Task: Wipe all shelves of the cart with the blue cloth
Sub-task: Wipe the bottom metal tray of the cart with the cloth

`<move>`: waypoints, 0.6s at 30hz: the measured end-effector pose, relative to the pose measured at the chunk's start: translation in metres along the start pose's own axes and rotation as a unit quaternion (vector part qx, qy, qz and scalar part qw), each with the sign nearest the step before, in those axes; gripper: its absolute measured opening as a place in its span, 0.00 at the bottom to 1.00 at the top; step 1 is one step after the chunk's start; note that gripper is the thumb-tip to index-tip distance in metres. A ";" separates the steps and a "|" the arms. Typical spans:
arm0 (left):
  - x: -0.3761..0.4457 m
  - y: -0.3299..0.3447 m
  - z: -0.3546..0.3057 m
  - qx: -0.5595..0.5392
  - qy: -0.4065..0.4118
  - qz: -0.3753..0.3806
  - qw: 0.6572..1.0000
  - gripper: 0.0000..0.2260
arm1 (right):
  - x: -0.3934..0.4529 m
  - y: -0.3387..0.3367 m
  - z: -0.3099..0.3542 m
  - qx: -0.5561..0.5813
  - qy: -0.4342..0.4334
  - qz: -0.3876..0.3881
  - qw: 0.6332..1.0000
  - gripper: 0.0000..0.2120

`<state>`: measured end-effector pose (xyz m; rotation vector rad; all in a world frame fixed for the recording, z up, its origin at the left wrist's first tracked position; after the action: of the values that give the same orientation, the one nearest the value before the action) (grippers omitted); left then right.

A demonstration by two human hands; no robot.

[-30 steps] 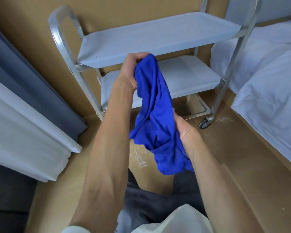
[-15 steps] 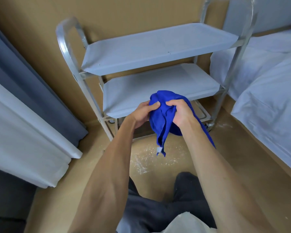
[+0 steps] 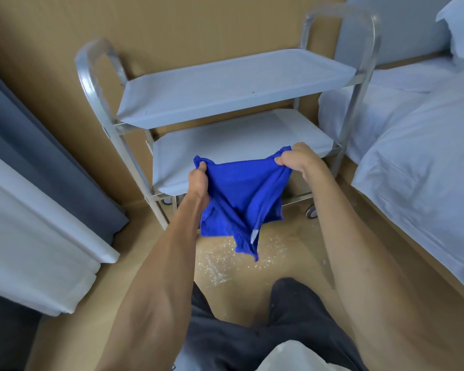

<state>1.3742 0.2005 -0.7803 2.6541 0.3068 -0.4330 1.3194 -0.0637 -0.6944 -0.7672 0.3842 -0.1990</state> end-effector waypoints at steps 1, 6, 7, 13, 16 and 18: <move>-0.002 0.006 -0.002 -0.013 -0.013 0.020 1.000 0.11 | 0.001 0.011 -0.003 0.135 0.004 0.018 0.991 0.06; -0.025 0.045 -0.029 -0.016 -0.057 0.141 0.988 0.17 | -0.002 0.088 -0.044 0.468 0.124 0.122 0.867 0.19; -0.029 0.052 -0.035 -0.018 -0.049 0.153 0.987 0.16 | -0.006 0.106 -0.051 0.423 0.144 0.173 0.878 0.21; -0.029 0.068 -0.046 0.009 -0.014 0.144 0.989 0.15 | -0.042 0.132 -0.052 0.027 0.105 0.318 0.942 0.14; -0.013 0.054 -0.046 -0.002 0.002 0.088 0.996 0.14 | -0.056 0.119 -0.006 0.060 0.006 0.299 0.952 0.13; -0.003 0.043 -0.043 0.021 0.019 0.044 0.999 0.15 | -0.061 0.113 0.003 0.243 0.015 0.237 0.940 0.13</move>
<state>1.3943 0.1812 -0.7262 2.7072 0.1939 -0.3655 1.2695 0.0371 -0.7560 -0.1700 0.5131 0.1482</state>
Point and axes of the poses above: each hand's wrist, its own x-axis towards the middle knuckle, its own y-axis out of the palm, z = x × y, the point moved 8 cm from there along x, towards the middle knuckle, and after that the axes turned 13 degrees about -x, right-handed, at the moved point
